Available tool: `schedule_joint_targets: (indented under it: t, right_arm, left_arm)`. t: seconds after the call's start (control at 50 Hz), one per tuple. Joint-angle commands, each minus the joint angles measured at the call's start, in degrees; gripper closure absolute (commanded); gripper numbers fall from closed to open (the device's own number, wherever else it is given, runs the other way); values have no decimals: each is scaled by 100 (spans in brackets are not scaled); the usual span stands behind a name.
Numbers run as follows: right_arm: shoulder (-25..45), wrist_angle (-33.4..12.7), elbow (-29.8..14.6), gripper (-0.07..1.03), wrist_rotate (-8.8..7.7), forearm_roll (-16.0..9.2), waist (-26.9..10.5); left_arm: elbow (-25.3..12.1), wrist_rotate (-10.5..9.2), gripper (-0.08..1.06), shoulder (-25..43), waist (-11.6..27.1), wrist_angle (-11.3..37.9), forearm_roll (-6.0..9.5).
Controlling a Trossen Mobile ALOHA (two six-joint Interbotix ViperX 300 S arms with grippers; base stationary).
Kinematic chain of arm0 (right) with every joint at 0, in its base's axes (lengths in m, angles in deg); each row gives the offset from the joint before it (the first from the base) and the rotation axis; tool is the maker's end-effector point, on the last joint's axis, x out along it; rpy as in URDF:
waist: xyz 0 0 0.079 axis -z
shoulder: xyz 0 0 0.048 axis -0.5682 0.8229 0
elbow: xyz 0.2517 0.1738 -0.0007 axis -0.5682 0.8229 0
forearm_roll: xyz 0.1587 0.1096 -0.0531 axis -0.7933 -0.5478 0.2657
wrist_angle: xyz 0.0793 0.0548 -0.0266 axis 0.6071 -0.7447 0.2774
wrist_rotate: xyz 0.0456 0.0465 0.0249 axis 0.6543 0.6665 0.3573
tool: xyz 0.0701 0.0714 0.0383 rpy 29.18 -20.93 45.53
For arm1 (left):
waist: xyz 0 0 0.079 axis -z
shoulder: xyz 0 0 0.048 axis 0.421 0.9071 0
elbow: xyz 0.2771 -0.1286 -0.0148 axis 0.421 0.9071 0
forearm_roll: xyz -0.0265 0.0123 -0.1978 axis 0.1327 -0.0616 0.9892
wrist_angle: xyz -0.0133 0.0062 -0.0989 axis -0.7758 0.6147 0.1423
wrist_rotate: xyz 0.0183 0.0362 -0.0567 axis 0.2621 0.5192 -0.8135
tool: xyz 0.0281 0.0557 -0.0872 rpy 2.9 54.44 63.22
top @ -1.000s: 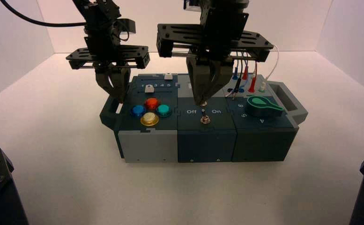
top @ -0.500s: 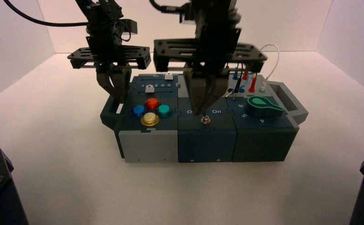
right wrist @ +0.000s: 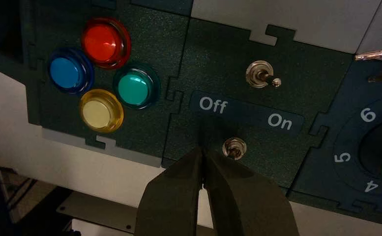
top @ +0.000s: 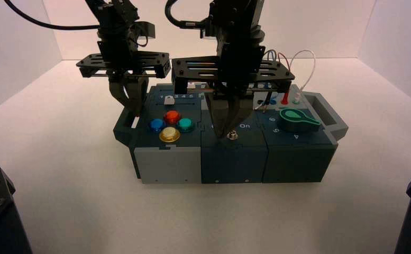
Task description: Flip the bottom switch on with the right gripper.
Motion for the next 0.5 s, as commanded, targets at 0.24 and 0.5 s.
schedule_joint_targets:
  t: [0.24, 0.5]
  right_arm:
    - [-123, -123, -97, 99, 62, 123, 123]
    - [-141, -211, -26, 99, 62, 202, 193]
  left_arm:
    - [62, 97, 101, 132, 237, -53, 18]
    - [70, 105, 101, 123, 237, -53, 18]
